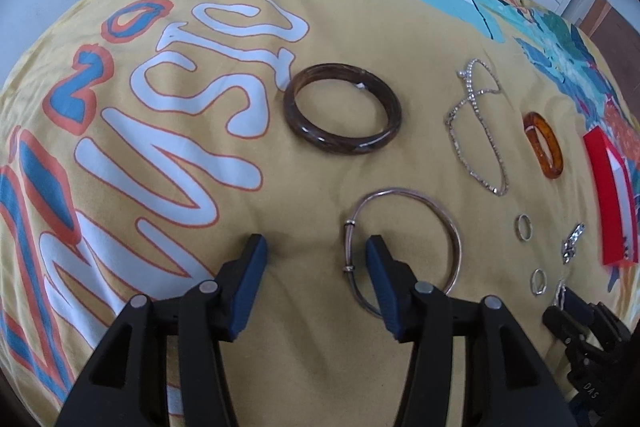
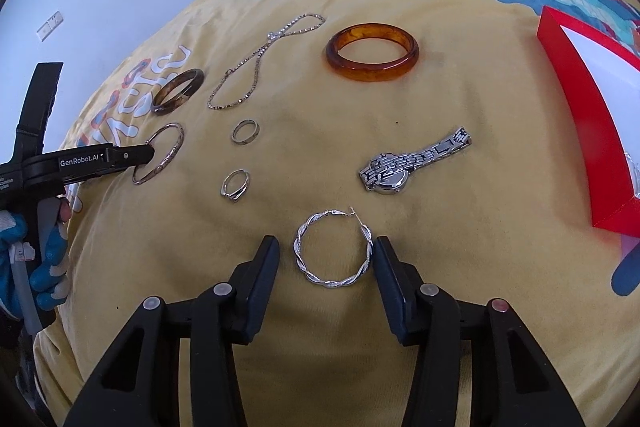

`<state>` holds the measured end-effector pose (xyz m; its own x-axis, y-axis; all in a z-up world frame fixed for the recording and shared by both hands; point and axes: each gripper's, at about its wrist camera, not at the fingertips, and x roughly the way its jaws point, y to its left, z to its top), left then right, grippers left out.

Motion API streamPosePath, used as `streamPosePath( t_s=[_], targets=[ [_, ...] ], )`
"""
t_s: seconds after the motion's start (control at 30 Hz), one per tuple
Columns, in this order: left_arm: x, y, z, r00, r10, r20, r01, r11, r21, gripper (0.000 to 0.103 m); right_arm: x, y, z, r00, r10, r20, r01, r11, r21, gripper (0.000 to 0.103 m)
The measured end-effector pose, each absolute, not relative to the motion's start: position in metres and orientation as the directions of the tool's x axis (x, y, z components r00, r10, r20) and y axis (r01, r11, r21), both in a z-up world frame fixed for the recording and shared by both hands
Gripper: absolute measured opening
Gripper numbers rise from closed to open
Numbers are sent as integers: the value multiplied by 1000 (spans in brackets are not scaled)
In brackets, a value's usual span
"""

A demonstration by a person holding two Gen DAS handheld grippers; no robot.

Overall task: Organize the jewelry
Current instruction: 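Grasp the silver bangle with the left tool while the right tool grasps the twisted hoop earring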

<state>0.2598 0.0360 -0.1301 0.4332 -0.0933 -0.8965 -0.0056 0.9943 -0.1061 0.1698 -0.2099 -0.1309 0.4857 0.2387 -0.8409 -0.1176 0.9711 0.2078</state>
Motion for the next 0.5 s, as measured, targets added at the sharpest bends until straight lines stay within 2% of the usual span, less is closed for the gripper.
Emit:
streamPosePath(
  t_s=[0.1, 0.17, 0.3, 0.33, 0.5],
  targets=[
    [258, 28, -130, 446, -53, -894, 4, 998, -58, 48, 169, -209, -131, 488, 243, -838, -121, 970, 210, 40],
    [257, 26, -130, 454, -43, -890, 11, 999, -43, 42, 169, -209, -130, 489, 247, -837, -125, 969, 213, 40],
    [253, 18, -125, 462, -32, -886, 47, 999, -11, 12, 165, -211, -129, 492, 250, -834, -125, 968, 217, 39],
    [252, 18, -124, 460, -32, -887, 49, 999, -11, 9, 164, -210, -128, 492, 252, -833, -125, 968, 218, 39],
    [244, 24, -117, 456, -50, -888, 31, 999, -41, 5, 154, -208, -123, 491, 255, -833, -125, 967, 222, 39]
  ],
)
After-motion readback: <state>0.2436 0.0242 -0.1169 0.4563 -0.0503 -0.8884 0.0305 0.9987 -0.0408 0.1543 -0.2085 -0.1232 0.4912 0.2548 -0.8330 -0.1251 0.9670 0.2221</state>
